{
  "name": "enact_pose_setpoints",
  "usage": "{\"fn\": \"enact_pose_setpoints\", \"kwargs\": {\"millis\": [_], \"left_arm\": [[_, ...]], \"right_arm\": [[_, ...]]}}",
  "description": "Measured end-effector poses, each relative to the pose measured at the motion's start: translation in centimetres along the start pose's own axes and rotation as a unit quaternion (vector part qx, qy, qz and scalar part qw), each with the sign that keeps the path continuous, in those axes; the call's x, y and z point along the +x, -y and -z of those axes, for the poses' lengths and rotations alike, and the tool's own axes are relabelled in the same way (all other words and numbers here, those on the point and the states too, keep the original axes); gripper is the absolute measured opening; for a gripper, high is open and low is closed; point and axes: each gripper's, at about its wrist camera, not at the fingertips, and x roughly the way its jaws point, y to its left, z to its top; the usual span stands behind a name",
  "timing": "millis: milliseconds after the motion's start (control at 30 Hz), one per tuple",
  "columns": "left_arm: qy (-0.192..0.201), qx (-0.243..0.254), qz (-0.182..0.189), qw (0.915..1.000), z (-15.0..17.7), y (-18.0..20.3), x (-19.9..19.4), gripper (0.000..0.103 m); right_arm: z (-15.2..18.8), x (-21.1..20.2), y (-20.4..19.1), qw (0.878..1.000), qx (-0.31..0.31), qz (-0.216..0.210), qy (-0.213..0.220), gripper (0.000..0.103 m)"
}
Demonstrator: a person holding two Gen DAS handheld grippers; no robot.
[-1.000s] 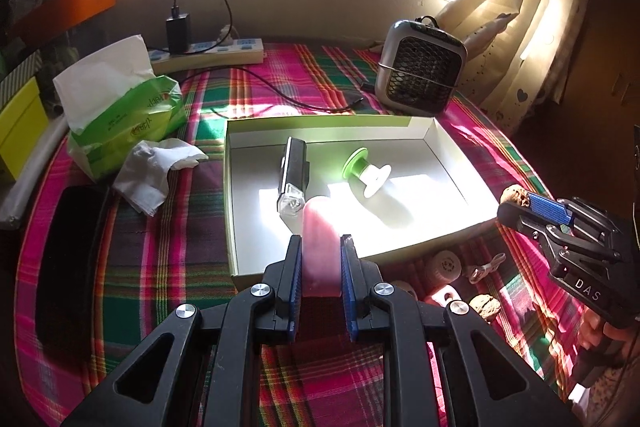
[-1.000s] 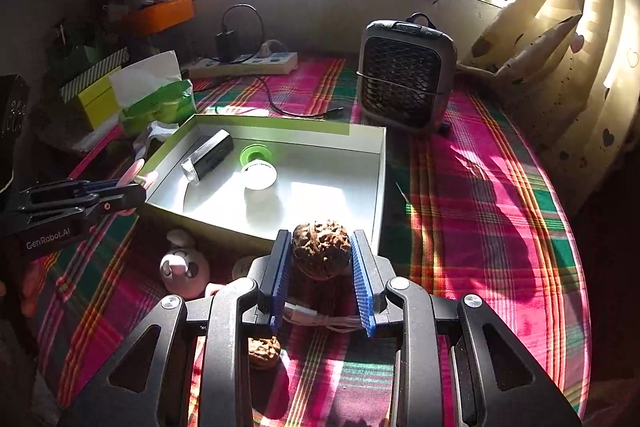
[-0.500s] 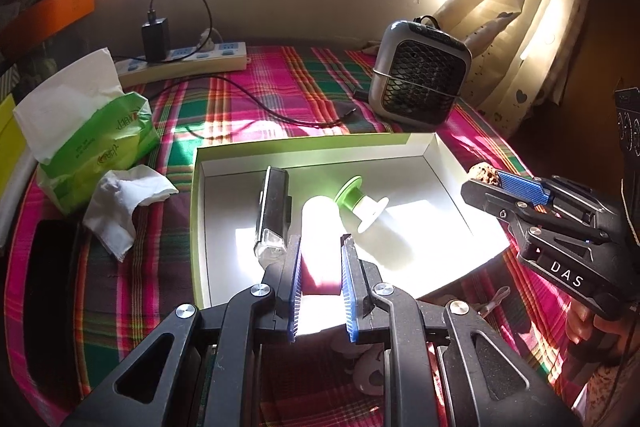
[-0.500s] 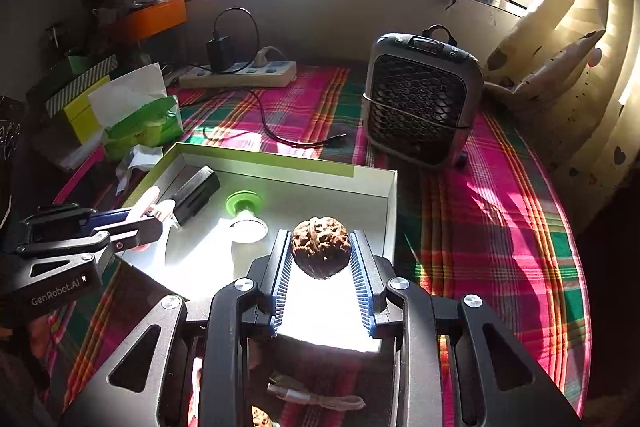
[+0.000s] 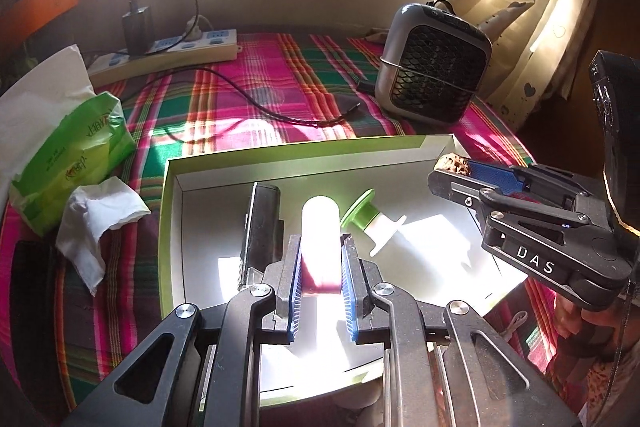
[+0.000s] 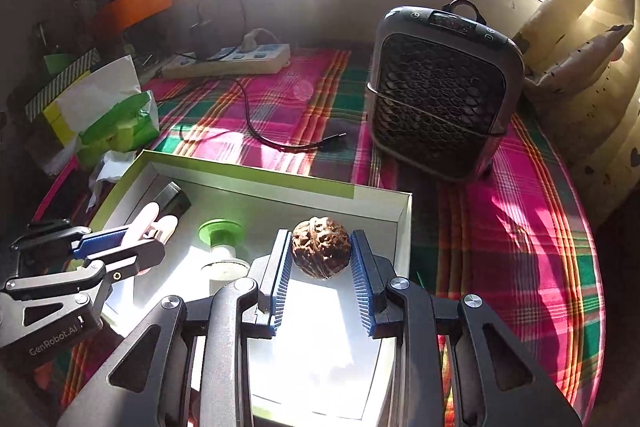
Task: Organize objects
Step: 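Carry the pink block with the left tool while the right tool carries the walnut into the box, then release the pink block from the left tool while the right tool releases the walnut in the box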
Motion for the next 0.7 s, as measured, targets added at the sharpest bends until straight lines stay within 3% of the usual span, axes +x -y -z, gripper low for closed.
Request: {"fn": "enact_pose_setpoints", "kwargs": {"millis": [700], "left_arm": [[-0.027, 0.01, -0.009, 0.9995, -0.6, 0.0, 2.8, 0.016]], "right_arm": [[-0.8, 2.9, -0.2, 0.999, -0.007, 0.014, -0.039, 0.031]]}}
